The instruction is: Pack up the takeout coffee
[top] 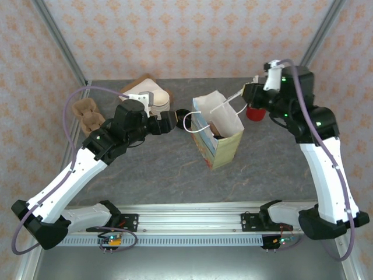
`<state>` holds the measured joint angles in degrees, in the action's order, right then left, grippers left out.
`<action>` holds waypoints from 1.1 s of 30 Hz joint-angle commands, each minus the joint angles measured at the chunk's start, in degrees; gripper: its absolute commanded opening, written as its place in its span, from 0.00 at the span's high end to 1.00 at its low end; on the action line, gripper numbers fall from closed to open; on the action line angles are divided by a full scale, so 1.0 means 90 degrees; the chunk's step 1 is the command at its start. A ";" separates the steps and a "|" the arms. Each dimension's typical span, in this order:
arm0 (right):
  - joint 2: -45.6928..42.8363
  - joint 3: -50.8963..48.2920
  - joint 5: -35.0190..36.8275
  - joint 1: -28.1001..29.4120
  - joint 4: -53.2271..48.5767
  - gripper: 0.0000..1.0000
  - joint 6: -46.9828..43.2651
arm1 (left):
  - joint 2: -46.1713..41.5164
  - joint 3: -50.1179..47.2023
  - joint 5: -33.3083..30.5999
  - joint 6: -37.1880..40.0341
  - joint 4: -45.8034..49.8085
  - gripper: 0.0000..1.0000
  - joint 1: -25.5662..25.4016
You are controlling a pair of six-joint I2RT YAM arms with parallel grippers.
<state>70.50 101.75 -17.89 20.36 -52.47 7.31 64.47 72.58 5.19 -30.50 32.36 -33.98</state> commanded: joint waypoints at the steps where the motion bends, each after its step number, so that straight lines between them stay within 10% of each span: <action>1: 0.0093 -0.0192 0.0800 0.0398 -0.0036 0.86 -0.0364 | -0.0115 -0.0075 -0.0247 0.0040 0.0106 0.09 0.0064; 24: 0.1034 -0.0646 0.1567 0.0990 0.0235 0.53 -0.0825 | -0.0203 -0.0290 -0.0233 0.0169 0.0047 0.09 0.0618; 33: 0.0437 -0.0875 -0.1250 0.1073 0.1586 0.41 -0.0393 | 0.0170 -0.0336 -0.0177 0.0112 -0.0001 0.10 0.2202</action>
<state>75.29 94.83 -18.41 29.17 -44.49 2.13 64.18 69.73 4.01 -29.93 32.67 -17.50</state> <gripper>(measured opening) 0.583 0.904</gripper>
